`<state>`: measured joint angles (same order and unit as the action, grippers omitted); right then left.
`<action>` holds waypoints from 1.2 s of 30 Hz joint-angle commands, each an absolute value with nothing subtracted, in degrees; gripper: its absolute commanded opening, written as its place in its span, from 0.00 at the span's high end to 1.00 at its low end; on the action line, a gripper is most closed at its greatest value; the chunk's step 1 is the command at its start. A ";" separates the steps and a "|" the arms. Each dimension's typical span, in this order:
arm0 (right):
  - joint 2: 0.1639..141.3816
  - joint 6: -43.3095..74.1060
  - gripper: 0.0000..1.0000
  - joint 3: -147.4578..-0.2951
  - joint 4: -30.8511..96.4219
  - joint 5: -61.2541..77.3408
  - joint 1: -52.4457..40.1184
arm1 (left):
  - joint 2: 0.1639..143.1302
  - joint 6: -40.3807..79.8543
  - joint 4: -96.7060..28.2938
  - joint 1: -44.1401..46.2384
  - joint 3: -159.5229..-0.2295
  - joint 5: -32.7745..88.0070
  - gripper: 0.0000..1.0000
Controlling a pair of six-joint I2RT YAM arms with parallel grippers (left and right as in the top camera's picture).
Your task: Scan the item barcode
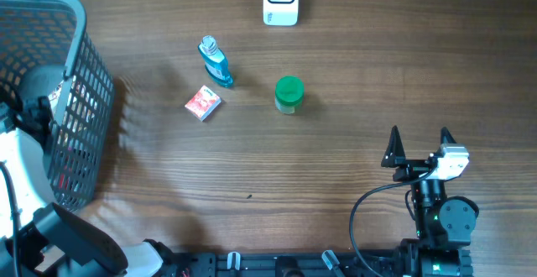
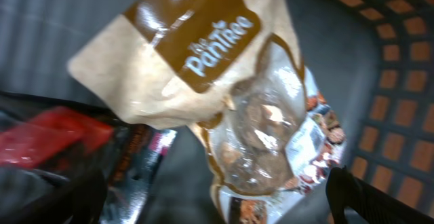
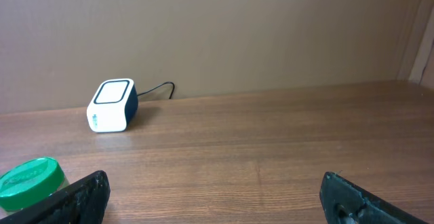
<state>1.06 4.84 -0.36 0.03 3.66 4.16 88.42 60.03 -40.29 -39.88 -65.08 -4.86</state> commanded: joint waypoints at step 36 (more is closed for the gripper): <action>0.99 4.49 0.00 -0.30 -0.10 4.14 4.08 | 100.86 54.41 -7.84 -40.99 -46.06 -9.19 0.62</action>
